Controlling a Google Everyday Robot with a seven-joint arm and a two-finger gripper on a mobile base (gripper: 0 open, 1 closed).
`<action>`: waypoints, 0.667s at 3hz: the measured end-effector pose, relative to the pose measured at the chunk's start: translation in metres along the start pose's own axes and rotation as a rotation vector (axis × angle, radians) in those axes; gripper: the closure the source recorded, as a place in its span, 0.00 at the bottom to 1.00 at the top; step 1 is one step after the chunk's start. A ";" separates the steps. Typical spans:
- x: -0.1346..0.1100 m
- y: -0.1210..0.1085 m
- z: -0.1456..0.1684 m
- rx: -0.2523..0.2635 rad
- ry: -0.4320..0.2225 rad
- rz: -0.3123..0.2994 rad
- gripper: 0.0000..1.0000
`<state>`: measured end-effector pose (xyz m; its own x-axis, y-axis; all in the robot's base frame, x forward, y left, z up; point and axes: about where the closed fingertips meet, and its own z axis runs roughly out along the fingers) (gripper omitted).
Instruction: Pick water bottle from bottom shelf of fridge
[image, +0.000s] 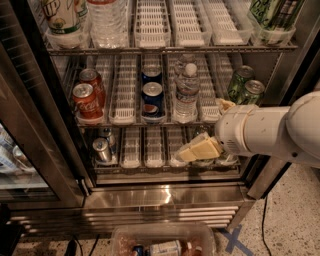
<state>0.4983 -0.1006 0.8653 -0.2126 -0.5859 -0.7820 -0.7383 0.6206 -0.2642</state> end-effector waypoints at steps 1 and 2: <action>0.000 -0.002 0.003 0.023 -0.006 0.005 0.00; -0.002 -0.010 0.012 0.094 -0.030 -0.011 0.00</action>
Offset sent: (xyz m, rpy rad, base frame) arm 0.0422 -0.0067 0.0018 -0.0069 -0.2060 -0.1579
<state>0.5140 -0.0988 0.8627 -0.1843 -0.5777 -0.7952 -0.6769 0.6612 -0.3234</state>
